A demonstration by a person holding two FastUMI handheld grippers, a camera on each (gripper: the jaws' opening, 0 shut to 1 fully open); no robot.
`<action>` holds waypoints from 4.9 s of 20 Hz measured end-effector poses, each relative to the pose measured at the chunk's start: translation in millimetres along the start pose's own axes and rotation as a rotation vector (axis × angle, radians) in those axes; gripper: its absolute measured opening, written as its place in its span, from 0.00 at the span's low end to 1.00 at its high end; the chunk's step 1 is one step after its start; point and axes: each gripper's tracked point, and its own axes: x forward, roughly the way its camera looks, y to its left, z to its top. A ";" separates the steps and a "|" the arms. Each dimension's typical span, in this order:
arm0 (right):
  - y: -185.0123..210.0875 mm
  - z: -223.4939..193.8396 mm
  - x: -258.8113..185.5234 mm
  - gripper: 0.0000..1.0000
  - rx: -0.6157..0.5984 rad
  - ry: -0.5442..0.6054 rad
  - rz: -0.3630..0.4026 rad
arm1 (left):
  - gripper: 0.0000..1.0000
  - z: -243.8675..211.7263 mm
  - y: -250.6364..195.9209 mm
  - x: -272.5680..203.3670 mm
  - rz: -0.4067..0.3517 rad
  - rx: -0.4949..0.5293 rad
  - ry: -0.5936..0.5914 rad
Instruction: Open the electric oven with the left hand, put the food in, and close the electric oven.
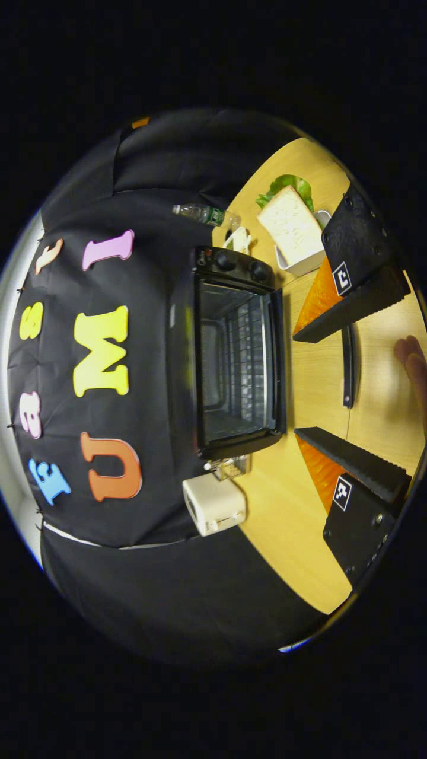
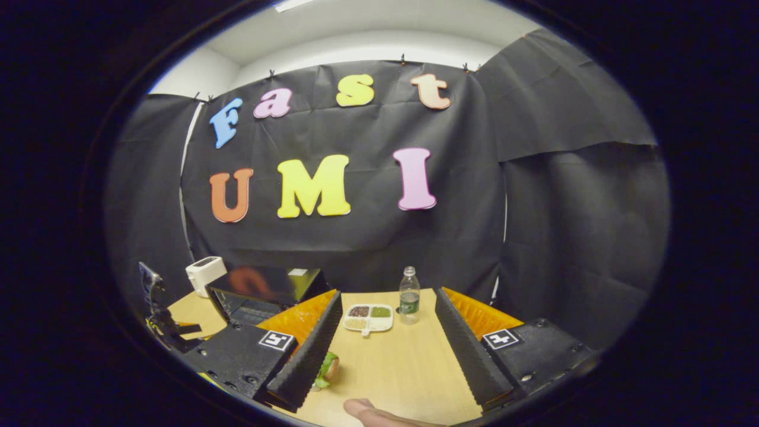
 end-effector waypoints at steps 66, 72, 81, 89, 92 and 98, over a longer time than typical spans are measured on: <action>364.3 -190.0 165.8 0.40 1.056 0.318 0.322 | 0.94 65.7 92.7 -168.6 -0.030 -0.080 -0.258; 361.0 -185.3 241.7 0.40 1.094 0.166 0.231 | 0.93 58.9 88.1 -170.1 -0.088 -0.076 -0.235; 353.3 -202.0 278.9 0.44 0.972 0.127 0.145 | 0.93 46.4 83.4 -156.5 -0.109 -0.088 -0.199; 363.3 -215.8 282.6 0.67 0.661 0.237 0.128 | 0.93 40.9 87.2 -153.0 -0.103 -0.096 -0.190; 370.0 -221.5 284.6 0.86 0.538 0.265 0.121 | 0.94 36.4 87.4 -150.2 -0.102 -0.096 -0.179; 365.1 -234.2 283.3 0.95 0.146 0.353 0.060 | 0.93 30.8 93.9 -150.2 -0.087 -0.098 -0.163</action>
